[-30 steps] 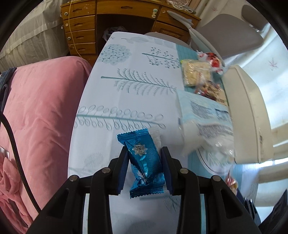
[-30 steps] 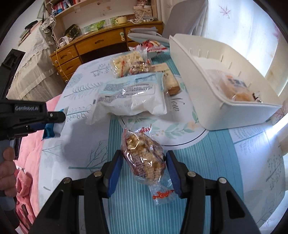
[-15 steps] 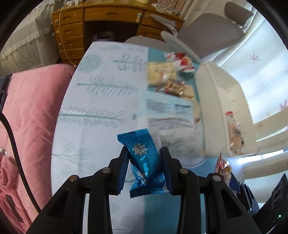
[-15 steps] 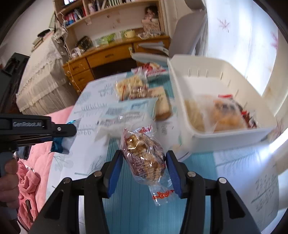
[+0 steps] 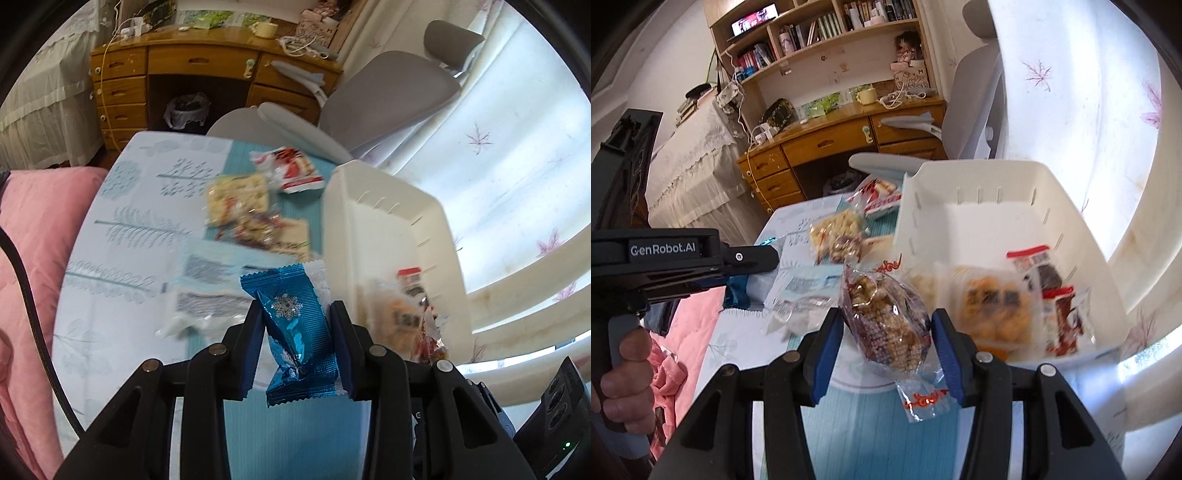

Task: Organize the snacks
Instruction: 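Carry the blue candy and nut bag into the white tray and open both grippers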

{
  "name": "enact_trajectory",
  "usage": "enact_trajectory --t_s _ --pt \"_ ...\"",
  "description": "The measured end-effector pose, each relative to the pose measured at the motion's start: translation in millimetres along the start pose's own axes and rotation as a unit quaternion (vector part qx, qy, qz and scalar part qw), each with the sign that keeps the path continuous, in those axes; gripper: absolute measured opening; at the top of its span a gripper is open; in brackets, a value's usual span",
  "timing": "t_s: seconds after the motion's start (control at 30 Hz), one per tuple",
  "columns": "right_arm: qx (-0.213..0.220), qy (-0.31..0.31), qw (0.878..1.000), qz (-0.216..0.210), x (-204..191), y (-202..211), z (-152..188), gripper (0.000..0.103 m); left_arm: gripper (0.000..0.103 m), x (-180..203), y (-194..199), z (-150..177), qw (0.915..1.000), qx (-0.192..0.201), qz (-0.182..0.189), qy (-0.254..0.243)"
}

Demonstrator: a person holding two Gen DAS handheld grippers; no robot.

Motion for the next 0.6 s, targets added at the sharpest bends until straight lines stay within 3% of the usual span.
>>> enact_trajectory --t_s 0.6 --pt "0.027 -0.024 0.999 0.025 90 21 -39 0.050 0.034 96 -19 -23 0.9995 0.010 0.030 -0.003"
Point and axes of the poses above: each gripper's, at about its wrist camera, not at the fingertips, and y roughly against the way its jaws point, x to its right, z to its underside, the point moved 4 cm from there along -y, roughly the way its jaws point, and after that the axes turned 14 degrees about -z, right-handed, at the moved point
